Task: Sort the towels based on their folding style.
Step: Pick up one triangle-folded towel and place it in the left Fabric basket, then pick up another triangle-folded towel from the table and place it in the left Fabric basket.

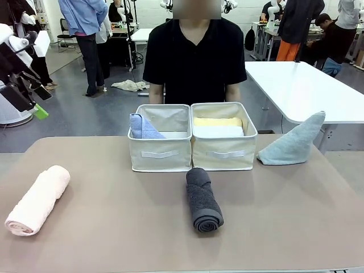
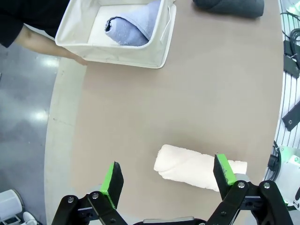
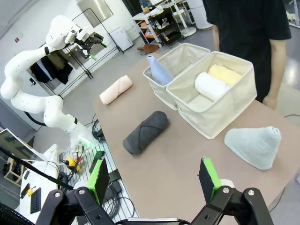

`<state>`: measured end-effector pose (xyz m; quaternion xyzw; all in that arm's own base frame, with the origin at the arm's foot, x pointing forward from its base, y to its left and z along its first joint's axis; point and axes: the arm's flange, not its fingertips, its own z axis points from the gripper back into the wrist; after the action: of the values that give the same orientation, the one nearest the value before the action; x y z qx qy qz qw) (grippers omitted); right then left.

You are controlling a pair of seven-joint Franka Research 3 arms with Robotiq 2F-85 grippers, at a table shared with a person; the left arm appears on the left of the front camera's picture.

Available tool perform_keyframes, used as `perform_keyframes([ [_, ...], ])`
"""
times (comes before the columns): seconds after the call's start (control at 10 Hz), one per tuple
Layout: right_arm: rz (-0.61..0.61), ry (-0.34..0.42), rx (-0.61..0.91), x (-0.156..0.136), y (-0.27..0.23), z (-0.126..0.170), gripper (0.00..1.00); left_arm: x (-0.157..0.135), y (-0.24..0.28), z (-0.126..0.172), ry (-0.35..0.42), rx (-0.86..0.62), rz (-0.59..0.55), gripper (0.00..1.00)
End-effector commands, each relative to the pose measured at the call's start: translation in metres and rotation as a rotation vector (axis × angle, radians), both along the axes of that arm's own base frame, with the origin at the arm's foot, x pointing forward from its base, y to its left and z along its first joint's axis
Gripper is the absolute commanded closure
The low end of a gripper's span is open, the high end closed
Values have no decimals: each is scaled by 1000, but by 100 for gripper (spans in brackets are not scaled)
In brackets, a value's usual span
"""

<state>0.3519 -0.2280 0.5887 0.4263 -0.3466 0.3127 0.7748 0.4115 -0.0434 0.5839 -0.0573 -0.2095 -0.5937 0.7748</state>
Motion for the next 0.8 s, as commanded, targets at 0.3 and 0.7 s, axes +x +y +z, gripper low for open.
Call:
perform_keyframes([
  [0.3,2,-16,11,-1,1,0,0,-3,0,2,6,-14,-2,0],
  [0.7,2,-16,11,-1,1,0,0,-3,0,2,6,-14,-2,0],
])
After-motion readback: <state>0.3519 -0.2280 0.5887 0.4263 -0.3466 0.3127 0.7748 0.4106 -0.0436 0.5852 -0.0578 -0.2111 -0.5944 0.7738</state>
